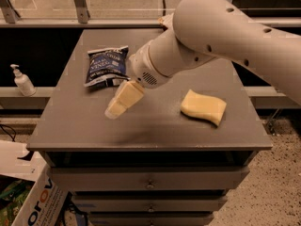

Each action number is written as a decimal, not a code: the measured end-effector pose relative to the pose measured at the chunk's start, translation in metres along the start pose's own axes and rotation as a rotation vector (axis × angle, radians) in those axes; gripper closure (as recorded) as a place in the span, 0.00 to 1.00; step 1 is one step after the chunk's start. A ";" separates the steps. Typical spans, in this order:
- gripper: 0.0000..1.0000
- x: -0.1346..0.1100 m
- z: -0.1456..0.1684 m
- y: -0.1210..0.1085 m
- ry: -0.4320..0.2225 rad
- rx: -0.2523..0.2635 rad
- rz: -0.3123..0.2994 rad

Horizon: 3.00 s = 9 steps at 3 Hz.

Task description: Pick blue chip bag

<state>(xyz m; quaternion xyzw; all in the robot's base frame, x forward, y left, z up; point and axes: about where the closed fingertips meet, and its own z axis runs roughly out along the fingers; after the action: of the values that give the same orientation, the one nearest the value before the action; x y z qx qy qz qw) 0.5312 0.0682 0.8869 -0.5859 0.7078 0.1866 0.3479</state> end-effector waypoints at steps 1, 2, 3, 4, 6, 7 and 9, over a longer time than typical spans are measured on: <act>0.00 0.006 -0.012 -0.035 0.008 0.069 0.010; 0.00 0.013 -0.013 -0.065 0.001 0.108 0.010; 0.00 0.026 -0.001 -0.090 0.004 0.128 0.019; 0.00 0.039 0.020 -0.109 0.001 0.130 0.031; 0.18 0.050 0.067 -0.127 -0.037 0.100 0.042; 0.41 0.044 0.078 -0.127 -0.056 0.086 0.046; 0.87 0.043 0.078 -0.127 -0.056 0.086 0.046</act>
Offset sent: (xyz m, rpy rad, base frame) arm 0.0951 -0.0507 0.0053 0.0004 -0.0980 -0.1221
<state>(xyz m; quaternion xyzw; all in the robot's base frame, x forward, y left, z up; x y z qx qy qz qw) 0.6710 0.0591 0.8212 -0.5484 0.7185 0.1804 0.3879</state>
